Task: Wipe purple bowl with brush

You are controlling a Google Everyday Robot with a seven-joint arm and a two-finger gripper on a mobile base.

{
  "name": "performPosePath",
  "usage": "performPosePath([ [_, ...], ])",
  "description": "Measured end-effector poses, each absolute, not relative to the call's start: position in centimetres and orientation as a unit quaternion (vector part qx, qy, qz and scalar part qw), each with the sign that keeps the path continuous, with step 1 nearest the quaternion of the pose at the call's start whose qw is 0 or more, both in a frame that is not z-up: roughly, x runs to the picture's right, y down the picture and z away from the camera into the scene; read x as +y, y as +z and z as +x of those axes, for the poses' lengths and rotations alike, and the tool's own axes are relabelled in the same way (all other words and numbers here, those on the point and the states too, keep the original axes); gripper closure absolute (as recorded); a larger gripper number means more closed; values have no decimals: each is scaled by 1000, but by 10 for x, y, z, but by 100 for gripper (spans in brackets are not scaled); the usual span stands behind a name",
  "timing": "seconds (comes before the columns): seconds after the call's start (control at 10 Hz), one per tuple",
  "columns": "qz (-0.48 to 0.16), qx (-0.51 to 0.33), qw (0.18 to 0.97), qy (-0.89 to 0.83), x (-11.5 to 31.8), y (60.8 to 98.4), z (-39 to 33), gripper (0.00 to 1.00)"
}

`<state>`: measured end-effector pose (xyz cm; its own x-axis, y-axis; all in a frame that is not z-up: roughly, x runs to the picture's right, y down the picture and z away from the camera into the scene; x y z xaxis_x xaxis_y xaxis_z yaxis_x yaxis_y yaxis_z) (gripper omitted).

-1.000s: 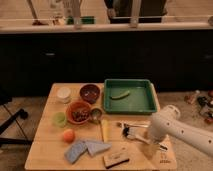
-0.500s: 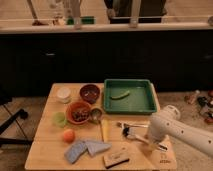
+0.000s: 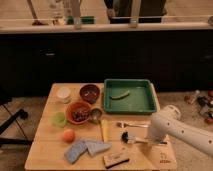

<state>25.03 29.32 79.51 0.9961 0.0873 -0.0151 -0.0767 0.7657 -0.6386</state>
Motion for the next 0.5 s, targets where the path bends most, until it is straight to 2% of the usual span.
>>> performPosePath([
  [0.5,-328,-15,944,41,290,793,248,100],
])
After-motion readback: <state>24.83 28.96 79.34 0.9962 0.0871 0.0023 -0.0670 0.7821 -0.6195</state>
